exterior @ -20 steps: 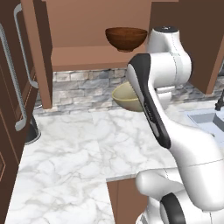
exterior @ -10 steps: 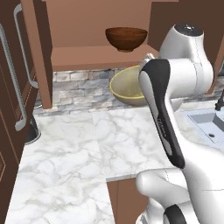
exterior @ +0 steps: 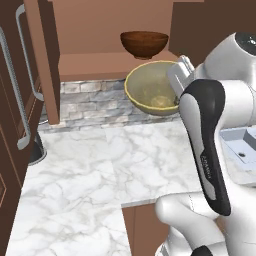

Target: Open the cabinet. Pick the bowls from the counter and place them in the cabinet. Then close the cabinet.

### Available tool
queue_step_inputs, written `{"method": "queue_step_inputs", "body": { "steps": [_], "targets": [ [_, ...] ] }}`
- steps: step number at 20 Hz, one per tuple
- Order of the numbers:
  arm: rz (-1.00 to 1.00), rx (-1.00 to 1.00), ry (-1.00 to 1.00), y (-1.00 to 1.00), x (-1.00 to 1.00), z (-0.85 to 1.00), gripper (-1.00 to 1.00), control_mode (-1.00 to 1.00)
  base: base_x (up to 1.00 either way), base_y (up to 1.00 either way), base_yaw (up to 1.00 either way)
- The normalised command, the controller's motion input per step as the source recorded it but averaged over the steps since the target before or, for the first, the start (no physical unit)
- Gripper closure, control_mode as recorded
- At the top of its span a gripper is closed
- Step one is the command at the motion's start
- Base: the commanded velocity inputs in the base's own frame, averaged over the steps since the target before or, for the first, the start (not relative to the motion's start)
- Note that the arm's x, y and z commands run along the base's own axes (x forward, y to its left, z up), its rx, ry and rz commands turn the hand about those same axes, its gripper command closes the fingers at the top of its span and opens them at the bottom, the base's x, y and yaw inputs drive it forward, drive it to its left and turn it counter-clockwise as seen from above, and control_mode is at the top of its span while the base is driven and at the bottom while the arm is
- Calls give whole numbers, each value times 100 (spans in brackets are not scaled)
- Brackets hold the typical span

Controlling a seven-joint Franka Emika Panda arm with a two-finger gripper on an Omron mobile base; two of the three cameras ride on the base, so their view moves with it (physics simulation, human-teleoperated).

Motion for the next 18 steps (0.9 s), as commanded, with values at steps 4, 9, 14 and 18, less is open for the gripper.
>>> {"method": "queue_step_inputs", "body": {
  "steps": [4, 9, 14, 18],
  "targets": [
    [7, 17, -7, 0, -16, 13, 100, -100, 0, 0, 0],
    [4, 18, -2, 1, -3, 11, 100, -100, 0, 0, 0],
    [1, 13, -10, 14, 0, 14, 100, -100, 0, 0, 0],
    [0, 4, -16, 29, 0, 13, 100, -100, 0, 0, 0]
  ]
}}
